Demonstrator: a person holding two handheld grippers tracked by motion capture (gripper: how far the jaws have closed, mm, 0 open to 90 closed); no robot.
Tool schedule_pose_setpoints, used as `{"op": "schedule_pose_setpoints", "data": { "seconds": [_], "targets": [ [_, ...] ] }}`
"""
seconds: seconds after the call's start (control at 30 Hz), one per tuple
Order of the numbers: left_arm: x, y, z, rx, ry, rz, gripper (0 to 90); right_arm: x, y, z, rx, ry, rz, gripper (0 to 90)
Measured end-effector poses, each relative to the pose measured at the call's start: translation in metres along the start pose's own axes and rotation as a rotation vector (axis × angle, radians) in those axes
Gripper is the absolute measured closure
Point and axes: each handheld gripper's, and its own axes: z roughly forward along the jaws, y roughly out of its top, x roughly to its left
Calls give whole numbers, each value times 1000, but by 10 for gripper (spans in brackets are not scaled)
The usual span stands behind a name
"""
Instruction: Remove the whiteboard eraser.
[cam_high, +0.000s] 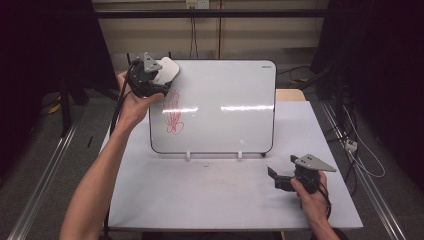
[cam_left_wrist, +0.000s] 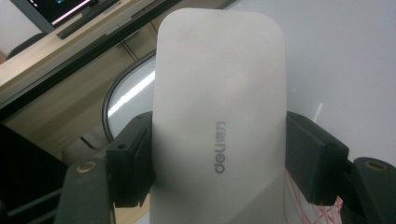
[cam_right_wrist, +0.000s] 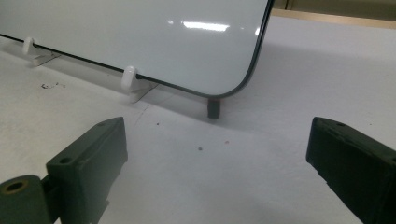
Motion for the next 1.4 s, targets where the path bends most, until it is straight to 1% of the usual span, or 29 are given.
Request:
{"op": "schedule_pose_setpoints", "data": {
  "seconds": [0.07,0.13,0.17,0.23,0.3,0.37,0.4,0.43,0.5,0.53,0.57,0.63,0.7,0.77,0.8,0.83,0.87,0.9,0.97,1.03,1.07,1.1,1.13,1.17,1.2,1.23,1.27,1.33,1.4],
  "targets": [
    [0,0,0,-1,3,5,311,0,0,0,1,1,1,54],
    [0,0,0,-10,-4,-10,311,0,0,1,1,0,2,54],
    [1,0,-1,1,-9,-5,311,0,0,1,1,0,3,54],
    [1,-1,-1,-9,-9,-14,312,0,1,1,2,-1,2,54],
    [2,-2,-1,-4,-14,-16,311,0,1,2,1,-1,2,54],
    [3,-2,-3,4,-26,-15,311,1,2,2,-2,1,3,55],
    [4,-2,-3,2,-36,-25,312,1,2,3,-3,1,4,55],
    [4,-2,-3,-6,-35,-29,312,1,2,2,-4,1,7,55],
    [4,-2,-4,-1,-41,-24,312,1,2,2,-2,-2,11,54],
    [4,-3,-4,-5,-39,-22,312,1,2,2,-2,-4,11,54],
    [4,-3,-5,-14,-44,-32,312,0,2,2,-4,-4,12,54],
    [2,-2,-9,-38,-46,-31,312,1,2,2,-4,-6,10,54],
    [1,1,-14,-52,-48,-22,312,1,2,3,-4,-2,8,54],
    [-1,3,-18,-59,-41,-31,312,1,2,3,-1,-2,8,54],
    [-2,3,-19,-71,-39,-41,311,1,2,3,-3,-1,10,54],
    [-1,3,-21,-71,-31,-34,311,1,2,3,-4,-2,9,54],
    [-1,3,-23,-75,-34,-47,312,1,2,2,-2,-2,6,54],
    [-2,2,-25,-77,-36,-51,312,1,2,2,-2,-1,6,54],
    [-5,0,-27,-83,-24,-49,311,2,1,2,0,1,2,54],
    [-8,-3,-30,-93,-25,-67,311,2,1,2,-1,2,5,54],
    [-8,-4,-32,-83,-29,-55,311,2,1,2,-1,3,4,54],
    [-10,-6,-33,-93,-26,-52,311,2,1,2,-1,4,5,54],
    [-10,-7,-34,-89,-34,-54,311,2,1,1,-1,4,4,54],
    [-12,-8,-35,-100,-28,-58,311,2,1,1,-1,2,4,54],
    [-12,-10,-35,-97,-28,-51,311,2,1,1,-2,2,4,54],
    [-13,-11,-36,-98,-30,-60,311,2,1,0,-3,1,3,54],
    [-13,-12,-36,-93,-29,-52,311,2,1,0,-4,0,1,54],
    [-13,-14,-37,-91,-27,-56,311,2,1,0,-4,1,1,54],
    [-14,-17,-39,-93,-25,-69,312,2,1,0,-4,1,-2,54]
  ]
}}
